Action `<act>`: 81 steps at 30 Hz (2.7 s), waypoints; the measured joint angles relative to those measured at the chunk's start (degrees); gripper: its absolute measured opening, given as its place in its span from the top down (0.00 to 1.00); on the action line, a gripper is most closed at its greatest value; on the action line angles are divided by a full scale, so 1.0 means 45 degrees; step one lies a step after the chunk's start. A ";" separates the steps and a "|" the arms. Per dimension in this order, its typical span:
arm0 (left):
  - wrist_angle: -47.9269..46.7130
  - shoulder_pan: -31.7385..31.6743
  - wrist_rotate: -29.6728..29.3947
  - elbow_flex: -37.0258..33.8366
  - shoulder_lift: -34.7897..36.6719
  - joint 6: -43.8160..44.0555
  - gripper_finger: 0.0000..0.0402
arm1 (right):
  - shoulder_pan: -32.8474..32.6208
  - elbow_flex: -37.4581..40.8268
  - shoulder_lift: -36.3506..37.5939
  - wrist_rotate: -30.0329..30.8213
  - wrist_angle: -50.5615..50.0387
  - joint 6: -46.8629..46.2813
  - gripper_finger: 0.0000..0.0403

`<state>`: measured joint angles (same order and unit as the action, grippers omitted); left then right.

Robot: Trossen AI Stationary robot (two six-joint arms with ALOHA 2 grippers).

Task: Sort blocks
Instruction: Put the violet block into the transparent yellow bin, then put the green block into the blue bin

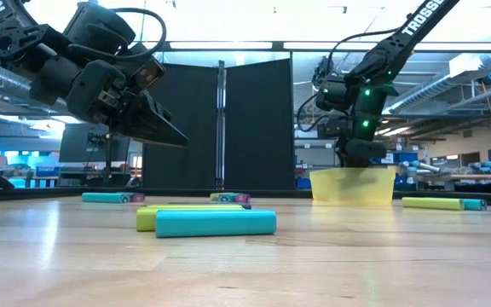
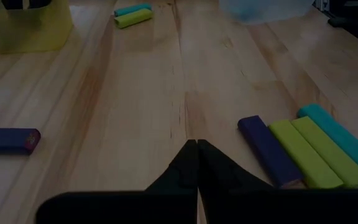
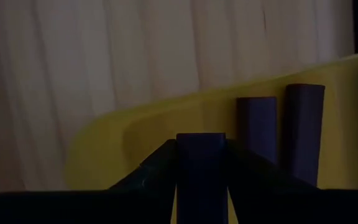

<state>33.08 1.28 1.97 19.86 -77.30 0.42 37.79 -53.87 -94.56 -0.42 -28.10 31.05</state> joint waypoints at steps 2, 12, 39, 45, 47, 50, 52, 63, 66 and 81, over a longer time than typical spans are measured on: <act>0.0000 0.0000 0.0003 0.0000 0.0000 0.0000 0.98 | 0.0015 0.0000 0.0000 -0.0006 -0.0005 -0.0034 0.66; 0.0000 0.0000 0.0003 0.0000 0.0000 0.0002 0.98 | 0.0159 0.0000 0.0000 -0.0190 -0.0024 -0.0444 0.64; -0.1064 0.0460 0.0059 0.0707 0.0000 0.0396 0.98 | -0.3239 -0.2957 0.0710 -0.0794 -0.2688 -0.2490 0.93; -0.2676 0.1294 0.0086 0.1534 0.0000 0.0333 0.98 | -0.4954 -0.1800 0.1061 -0.0830 -0.0523 -0.3709 0.98; -0.3488 0.1487 -0.0100 0.1886 0.0000 0.0328 0.98 | -0.5519 -0.1377 0.1064 -0.0754 0.0222 -0.4164 0.98; -0.5367 0.1489 -0.0489 0.2684 0.0034 0.0353 0.98 | -0.6312 -0.0769 0.1064 -0.0539 0.1112 -0.4789 0.95; -0.7088 0.1306 -0.0683 0.3333 0.0034 0.0335 0.98 | -0.6786 -0.0370 0.1064 -0.0470 0.1658 -0.5223 0.94; -1.1084 -0.0668 -0.0577 0.4974 0.0034 -0.0675 0.98 | -0.8948 0.0632 0.1064 0.1852 0.2755 -0.6370 0.96; -1.1066 -0.1584 -0.0018 0.4974 0.0034 0.0447 0.98 | -0.9264 0.0656 0.1064 0.2548 0.2599 -0.6790 0.94; -0.8133 -0.4231 -0.0570 0.4974 -0.1336 0.3149 0.90 | -0.9667 0.0651 0.1064 0.3889 0.3001 -0.7873 0.96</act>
<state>-3.52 -17.76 -0.60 42.24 -83.31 14.59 -5.72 -50.94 -89.78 17.08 -14.59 -4.38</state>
